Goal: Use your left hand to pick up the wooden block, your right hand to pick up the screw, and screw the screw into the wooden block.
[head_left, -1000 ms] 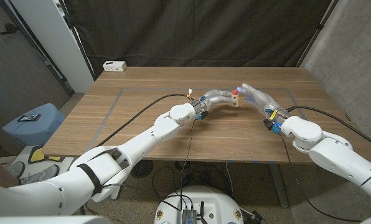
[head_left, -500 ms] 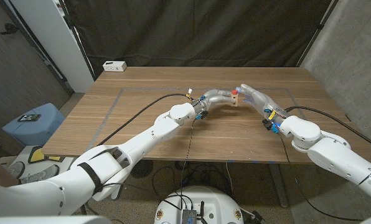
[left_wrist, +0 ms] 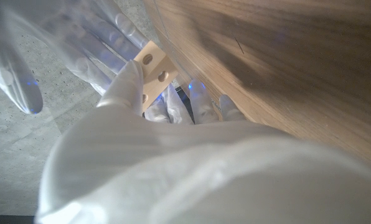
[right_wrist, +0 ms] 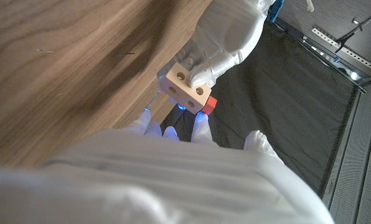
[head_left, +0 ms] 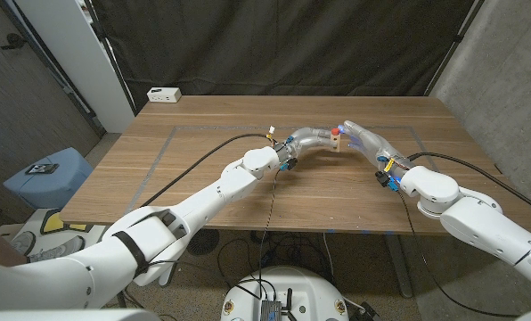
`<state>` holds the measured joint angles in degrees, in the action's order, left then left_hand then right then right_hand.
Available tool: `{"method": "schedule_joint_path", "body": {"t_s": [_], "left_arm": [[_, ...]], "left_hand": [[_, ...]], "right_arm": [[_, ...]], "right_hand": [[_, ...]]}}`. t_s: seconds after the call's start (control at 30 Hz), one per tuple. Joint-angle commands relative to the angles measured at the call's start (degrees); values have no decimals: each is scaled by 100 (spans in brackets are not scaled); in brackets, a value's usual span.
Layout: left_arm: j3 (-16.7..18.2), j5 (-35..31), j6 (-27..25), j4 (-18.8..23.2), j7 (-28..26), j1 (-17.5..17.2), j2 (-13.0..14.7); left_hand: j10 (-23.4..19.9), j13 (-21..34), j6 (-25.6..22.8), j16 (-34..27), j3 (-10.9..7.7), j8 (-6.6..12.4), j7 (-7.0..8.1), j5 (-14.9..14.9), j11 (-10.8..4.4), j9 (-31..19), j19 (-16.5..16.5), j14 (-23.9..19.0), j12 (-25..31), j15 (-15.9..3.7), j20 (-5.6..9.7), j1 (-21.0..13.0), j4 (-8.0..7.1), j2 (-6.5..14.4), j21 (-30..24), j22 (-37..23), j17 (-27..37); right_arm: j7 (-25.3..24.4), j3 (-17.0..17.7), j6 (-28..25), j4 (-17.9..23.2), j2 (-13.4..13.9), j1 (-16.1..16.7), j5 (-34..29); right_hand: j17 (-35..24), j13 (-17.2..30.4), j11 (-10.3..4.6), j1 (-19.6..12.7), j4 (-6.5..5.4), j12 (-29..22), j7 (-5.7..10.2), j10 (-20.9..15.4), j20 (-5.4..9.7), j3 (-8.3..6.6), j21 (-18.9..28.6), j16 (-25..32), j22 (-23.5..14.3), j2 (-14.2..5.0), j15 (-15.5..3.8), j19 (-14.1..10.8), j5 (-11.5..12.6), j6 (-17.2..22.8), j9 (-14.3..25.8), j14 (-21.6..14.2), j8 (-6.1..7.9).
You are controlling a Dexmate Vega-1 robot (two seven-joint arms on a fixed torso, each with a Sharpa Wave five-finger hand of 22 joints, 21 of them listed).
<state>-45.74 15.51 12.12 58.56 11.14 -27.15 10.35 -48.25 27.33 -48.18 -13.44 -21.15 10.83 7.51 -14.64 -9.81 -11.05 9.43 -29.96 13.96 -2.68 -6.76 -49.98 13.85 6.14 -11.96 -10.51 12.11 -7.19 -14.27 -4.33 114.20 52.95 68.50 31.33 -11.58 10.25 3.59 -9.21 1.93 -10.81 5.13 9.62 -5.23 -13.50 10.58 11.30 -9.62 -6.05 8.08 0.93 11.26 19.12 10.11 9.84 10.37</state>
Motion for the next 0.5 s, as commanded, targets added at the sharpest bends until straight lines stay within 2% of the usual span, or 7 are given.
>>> {"method": "schedule_joint_path", "body": {"t_s": [0.03, 0.5], "left_arm": [[15, 33, 27, -107, 36, 31, -35], [18, 58, 90, -281, 108, 91, -91]], "left_hand": [[-49, 125, -215, -37, -472, 55, -171, -34, 2, -10, 40, -37, 84, -144, 13, 40, -469, 130, -12, -9, 26], [-50, 127, -207, -35, -478, 52, -174, -36, 8, -10, 42, -34, 86, -146, 10, 36, -467, 136, -12, -9, 26]], "right_arm": [[-79, 7, -96, 105, 32, 27, 13], [-169, 37, -176, 205, 51, 92, 33]], "right_hand": [[-15, 23, 41, 44, 2, -16, -8, 165, -34, -29, 25, 32, -11, -1, 35, 32, 33, 38, 11, 410, 17], [-13, 23, 43, 40, 10, -20, -12, 157, -28, -42, 27, 36, -11, -6, 36, 29, 35, 68, 11, 397, 28]]}}
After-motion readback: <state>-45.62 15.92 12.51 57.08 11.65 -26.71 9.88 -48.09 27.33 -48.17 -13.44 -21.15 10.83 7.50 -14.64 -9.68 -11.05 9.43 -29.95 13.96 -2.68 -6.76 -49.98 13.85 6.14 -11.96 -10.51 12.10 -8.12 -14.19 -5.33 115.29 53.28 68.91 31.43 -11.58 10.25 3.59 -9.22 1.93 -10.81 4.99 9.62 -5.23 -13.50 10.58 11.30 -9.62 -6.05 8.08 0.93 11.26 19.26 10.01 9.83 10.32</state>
